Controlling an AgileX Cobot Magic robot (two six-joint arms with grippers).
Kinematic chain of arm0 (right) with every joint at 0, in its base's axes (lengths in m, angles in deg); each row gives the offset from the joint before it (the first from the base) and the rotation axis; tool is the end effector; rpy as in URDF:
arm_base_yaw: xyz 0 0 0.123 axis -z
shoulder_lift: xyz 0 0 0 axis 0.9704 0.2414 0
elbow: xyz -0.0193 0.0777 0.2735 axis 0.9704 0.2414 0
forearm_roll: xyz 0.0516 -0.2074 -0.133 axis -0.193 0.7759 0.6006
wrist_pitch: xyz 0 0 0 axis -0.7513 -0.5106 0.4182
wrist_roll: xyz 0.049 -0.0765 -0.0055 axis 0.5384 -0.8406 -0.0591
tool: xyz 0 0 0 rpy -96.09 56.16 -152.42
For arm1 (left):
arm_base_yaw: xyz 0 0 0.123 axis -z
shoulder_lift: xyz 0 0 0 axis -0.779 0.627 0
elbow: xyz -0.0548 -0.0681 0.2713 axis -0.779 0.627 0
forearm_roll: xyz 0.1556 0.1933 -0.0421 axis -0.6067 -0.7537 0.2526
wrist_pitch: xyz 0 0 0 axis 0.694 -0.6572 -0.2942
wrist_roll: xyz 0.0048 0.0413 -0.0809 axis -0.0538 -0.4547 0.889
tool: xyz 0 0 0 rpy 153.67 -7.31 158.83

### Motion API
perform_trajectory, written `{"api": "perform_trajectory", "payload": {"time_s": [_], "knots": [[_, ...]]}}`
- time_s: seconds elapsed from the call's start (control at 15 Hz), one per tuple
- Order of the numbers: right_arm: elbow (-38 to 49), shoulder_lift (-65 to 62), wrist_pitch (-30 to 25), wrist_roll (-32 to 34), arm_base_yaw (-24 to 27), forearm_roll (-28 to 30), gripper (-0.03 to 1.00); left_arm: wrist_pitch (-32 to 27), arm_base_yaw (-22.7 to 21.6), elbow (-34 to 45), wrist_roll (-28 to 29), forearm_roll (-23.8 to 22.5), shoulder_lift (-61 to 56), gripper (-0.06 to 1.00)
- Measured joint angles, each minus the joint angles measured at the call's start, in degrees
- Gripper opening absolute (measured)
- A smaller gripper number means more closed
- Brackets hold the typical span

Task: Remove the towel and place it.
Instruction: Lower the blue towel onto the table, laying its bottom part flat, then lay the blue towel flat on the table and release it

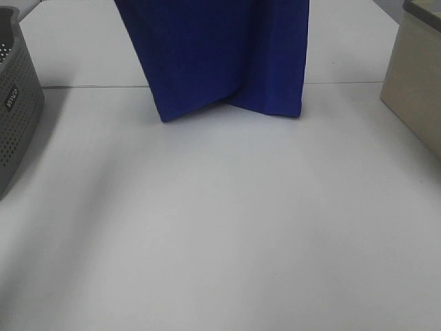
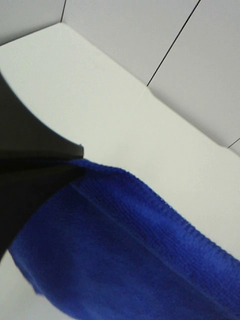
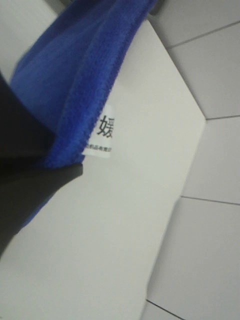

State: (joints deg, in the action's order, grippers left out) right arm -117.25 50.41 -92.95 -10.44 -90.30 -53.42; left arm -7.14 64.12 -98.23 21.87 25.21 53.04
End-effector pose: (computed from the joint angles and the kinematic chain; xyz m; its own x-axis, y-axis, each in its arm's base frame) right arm 0.4249 0.1370 0.4688 -0.3241 -0.1932 -0.9261 -0.5474 0.8367 0.0170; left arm 0.4339 -0.1104 0.4577 -0.1573 0.6990 -0.6976 0.5543 0.6471 0.5234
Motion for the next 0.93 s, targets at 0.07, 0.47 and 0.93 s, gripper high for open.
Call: {"api": "perform_trajectory", "payload": {"time_s": [0.07, 0.47, 0.93], "knots": [[0.0, 0.0, -4.58, 0.0, 0.0, -0.29, 0.02, -4.01, 0.0, 0.0, 0.97, 0.0, -0.92, 0.0], [2.35, -0.17, -14.55, 0.4, 0.0, -0.46, 0.02, -9.28, 0.0, 4.3, 15.7, -0.46, -2.86, 0.0], [28.07, -12.26, -14.5, 0.97, -0.11, -2.12, 0.02, -9.28, 0.06, 35.12, 17.3, 4.87, -19.94, 0.0]]}}
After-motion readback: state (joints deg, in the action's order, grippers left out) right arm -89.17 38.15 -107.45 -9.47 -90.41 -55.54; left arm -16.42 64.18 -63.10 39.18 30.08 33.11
